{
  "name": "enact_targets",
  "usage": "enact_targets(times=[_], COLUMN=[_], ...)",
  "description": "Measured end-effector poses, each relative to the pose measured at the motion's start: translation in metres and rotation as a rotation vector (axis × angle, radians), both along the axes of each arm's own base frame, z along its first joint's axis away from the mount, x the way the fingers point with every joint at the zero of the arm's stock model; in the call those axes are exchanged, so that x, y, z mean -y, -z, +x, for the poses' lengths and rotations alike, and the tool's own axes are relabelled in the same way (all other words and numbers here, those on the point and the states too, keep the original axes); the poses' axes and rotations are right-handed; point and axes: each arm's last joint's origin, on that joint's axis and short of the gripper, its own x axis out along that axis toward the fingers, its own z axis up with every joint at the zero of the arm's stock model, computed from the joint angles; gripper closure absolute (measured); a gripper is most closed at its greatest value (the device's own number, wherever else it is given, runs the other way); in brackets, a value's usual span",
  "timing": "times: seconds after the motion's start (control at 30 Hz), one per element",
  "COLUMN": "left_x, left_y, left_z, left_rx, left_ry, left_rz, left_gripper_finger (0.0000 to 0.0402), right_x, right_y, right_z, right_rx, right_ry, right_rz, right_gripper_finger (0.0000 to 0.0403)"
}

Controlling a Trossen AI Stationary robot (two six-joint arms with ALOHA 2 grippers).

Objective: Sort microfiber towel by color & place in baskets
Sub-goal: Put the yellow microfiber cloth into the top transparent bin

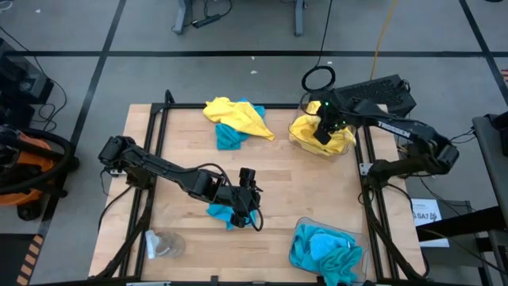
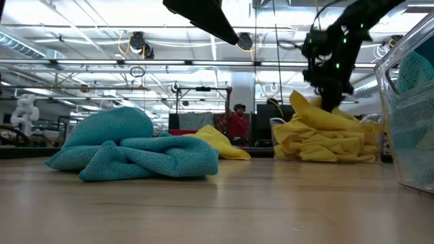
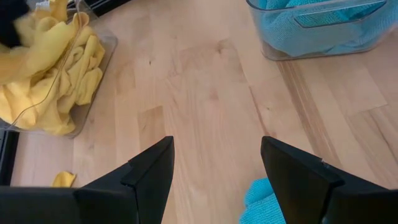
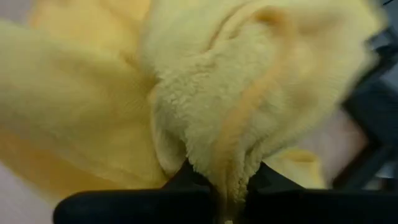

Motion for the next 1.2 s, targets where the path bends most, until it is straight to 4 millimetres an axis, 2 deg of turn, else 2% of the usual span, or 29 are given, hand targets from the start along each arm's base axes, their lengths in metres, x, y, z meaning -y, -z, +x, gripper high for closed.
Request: enact_targets(times=[0.2,0.37,0.6,1.2], left_x=[0.000,0.000,0.000,0.000], left_y=[0.000,0.000,-0.001,-0.001], left_z=[0.000,0.000,0.001,0.001], left_rx=[0.000,0.001,0.018,0.018], left_ry=[0.000,-0.001,-0.001,-0.015], left_rz=[0.000,-0.001,-0.007,-0.020], left_gripper_finger=[0.0155,0.0155,0.0155,0.0155], right_x=[0.005,0.011,0.011,0.010], right_y=[0.043,0.066,0.067,0.065], right_z=[-0.002,-0.003,-0.003,-0.003], right_rx=[0.004,0.004,-0.001,-0.001], right_ry=[0.009,0.019,0.022,0.016], right_rz=[0.076,0.127,0.118,0.112], right_gripper_finger=[0.0394,0.0394,0.0390,0.0311])
